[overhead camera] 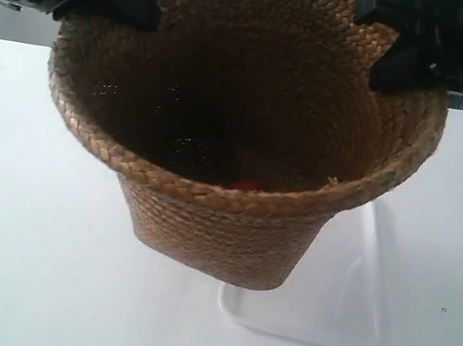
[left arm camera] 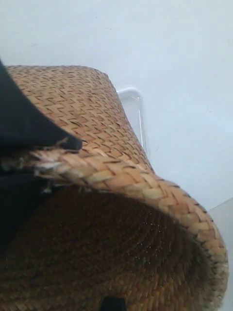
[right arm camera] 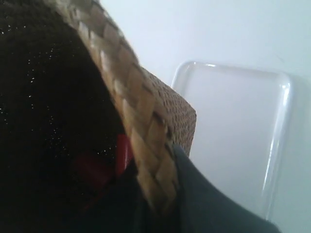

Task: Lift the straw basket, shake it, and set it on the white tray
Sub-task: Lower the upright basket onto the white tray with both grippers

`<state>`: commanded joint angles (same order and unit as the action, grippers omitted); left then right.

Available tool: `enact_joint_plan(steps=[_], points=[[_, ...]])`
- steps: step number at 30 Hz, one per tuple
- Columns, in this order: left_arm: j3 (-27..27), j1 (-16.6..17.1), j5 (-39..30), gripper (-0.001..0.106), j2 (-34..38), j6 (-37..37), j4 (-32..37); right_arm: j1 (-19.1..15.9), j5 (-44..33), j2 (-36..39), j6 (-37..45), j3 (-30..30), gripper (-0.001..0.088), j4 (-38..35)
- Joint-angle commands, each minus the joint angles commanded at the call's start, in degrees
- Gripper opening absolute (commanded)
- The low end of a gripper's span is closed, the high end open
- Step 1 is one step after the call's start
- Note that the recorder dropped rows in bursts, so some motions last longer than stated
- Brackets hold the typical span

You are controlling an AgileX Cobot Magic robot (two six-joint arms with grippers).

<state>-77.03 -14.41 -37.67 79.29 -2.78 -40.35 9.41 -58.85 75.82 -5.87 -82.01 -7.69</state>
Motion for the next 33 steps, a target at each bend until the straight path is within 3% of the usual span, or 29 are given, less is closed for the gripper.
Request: enact_joint_plan(steps=[3,7,13,33], points=[[-2.84,0.0,-3.83,0.0,5.08,0.12,-4.32,-4.98,-8.28,3.98,4.56,-2.69,0.0,0.11],[-6.43,-2.77,-3.49,0.0,9.78,0.68,-4.99,-10.11,-10.82,8.31,6.41,-2.69,0.0,0.11],[-7.15,-9.16,7.49,0.0,14.77,2.78,-4.87,-15.57,-8.04,9.78,10.77,-2.69,0.0,-0.24],[-7.51,-9.71,10.97,0.0,19.42,2.78,-3.24,-16.28,-4.51,16.74,13.99,-2.69,0.0,-0.36]])
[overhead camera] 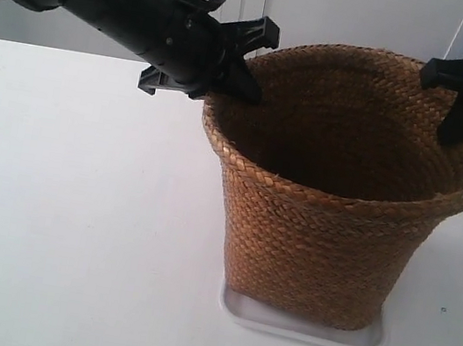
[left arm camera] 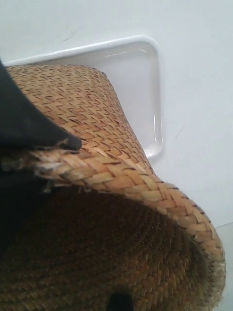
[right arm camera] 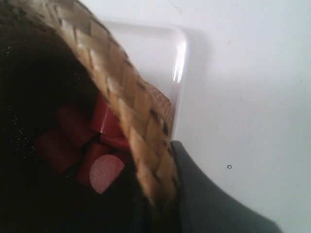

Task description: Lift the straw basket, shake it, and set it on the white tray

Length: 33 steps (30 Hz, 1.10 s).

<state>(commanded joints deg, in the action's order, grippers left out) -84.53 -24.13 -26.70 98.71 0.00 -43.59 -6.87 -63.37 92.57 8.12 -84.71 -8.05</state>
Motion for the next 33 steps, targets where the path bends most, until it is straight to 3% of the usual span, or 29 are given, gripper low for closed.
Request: enact_joint_plan(steps=[4,6,8,10,12,14,18,25,33], points=[[0.0,0.0,0.25,0.0,0.0,0.0,0.1,0.0,0.88,0.71,0.78,0.0,0.0001,0.0],[0.0,0.0,0.15,0.002,0.0,-0.63,0.1,0.0,1.56,0.84,0.78,0.0,0.0044,0.0],[0.0,0.0,-0.35,0.015,0.0,-3.0,-0.03,0.0,1.94,0.74,0.78,0.0,0.0143,0.0],[0.0,0.0,-1.19,0.042,0.0,-3.4,-0.03,0.0,1.69,0.52,0.78,0.0,0.0295,0.0],[0.0,0.0,-1.38,0.06,0.0,-3.4,-0.18,0.0,0.77,0.41,0.78,0.0,0.041,0.0],[0.0,0.0,-1.48,0.067,-0.11,-3.4,-0.39,0.0,0.13,-0.16,0.78,0.0,0.0526,0.0],[-0.03,0.0,-1.75,0.068,-1.7,-3.4,-0.88,0.0,0.13,-3.78,0.78,0.0,0.0689,0.0],[-0.03,0.0,-3.37,0.068,-7.01,-3.4,4.97,0.0,-0.77,-9.94,0.96,0.0,0.0696,-5.01],[-0.03,0.0,-9.93,0.068,-12.46,-3.4,9.71,0.0,-1.7,-17.44,1.69,0.0,0.0691,-11.91]])
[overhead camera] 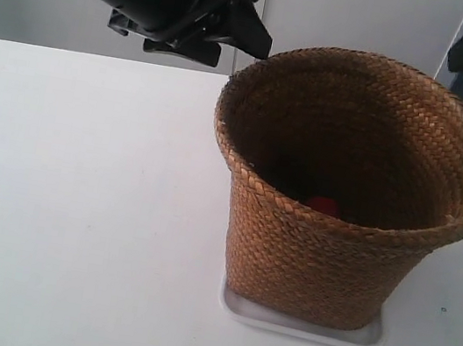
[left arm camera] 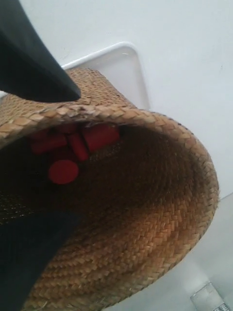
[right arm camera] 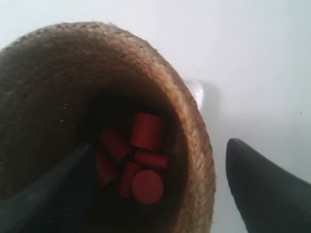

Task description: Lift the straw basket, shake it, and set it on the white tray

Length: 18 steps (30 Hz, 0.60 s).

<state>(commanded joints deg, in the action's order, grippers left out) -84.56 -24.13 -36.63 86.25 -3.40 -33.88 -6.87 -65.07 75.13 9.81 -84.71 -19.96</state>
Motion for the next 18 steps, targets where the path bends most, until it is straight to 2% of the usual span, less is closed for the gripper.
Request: enact_joint_plan(steps=[5,9,12,16,18], points=[[0.0,0.0,-2.7,0.062,-3.27,0.0,3.35,0.0,-3.17,-5.04,2.4,0.11,0.0633,-4.24],[0.0,0.0,-6.14,0.049,-6.09,-0.11,5.01,0.0,-4.05,-8.82,2.85,0.24,0.0533,-6.3],[0.0,0.0,-9.81,0.029,-8.45,-0.1,6.55,0.0,-4.05,-11.92,4.05,0.83,0.0393,-8.54],[0.0,0.0,-13.15,0.002,-11.43,-0.86,8.38,1.02,-4.37,-16.22,7.0,2.78,0.0115,-9.94],[0.0,0.0,-13.84,0.0,-12.94,-1.57,8.96,1.79,-4.15,-18.19,8.62,3.83,-0.0001,-9.94]])
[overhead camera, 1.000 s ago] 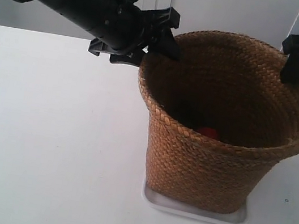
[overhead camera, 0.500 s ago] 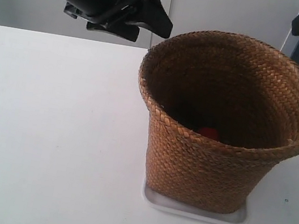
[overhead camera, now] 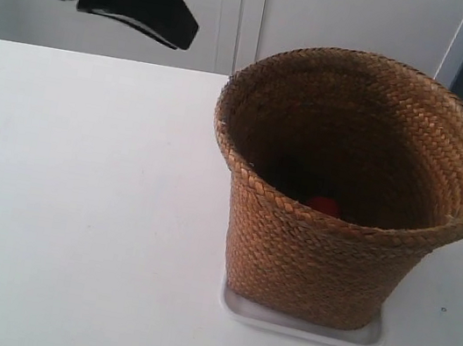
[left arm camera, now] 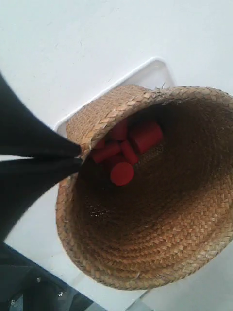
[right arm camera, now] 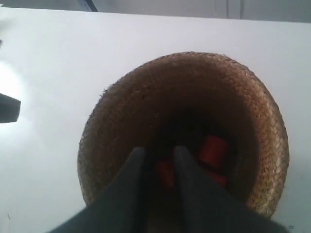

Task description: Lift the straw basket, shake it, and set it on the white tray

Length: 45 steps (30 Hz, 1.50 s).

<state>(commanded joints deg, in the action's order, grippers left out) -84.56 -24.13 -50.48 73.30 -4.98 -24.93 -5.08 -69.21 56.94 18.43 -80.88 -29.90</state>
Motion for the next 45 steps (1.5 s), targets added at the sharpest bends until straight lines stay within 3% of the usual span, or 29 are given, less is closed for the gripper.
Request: enact_joint_plan(steps=[5,11,19,38,45], points=[[1.65,0.0,0.79,0.0,-4.89,-2.55,0.06,1.67,0.08,-4.36,0.79,3.9,0.0,-0.53],[10.48,0.0,4.97,0.0,-14.07,-6.72,0.06,1.68,4.17,-9.47,0.84,8.21,0.0,-0.66],[19.83,0.0,9.19,0.0,-24.81,-7.1,0.2,1.68,5.5,-12.73,0.84,9.02,0.0,-0.55],[20.52,0.0,9.33,0.0,-27.34,-7.1,0.29,1.68,5.5,-12.86,0.84,9.02,0.0,-0.55],[20.52,0.0,18.61,0.0,-26.97,-7.1,1.89,1.68,5.5,-12.86,0.84,9.02,0.0,-0.55]])
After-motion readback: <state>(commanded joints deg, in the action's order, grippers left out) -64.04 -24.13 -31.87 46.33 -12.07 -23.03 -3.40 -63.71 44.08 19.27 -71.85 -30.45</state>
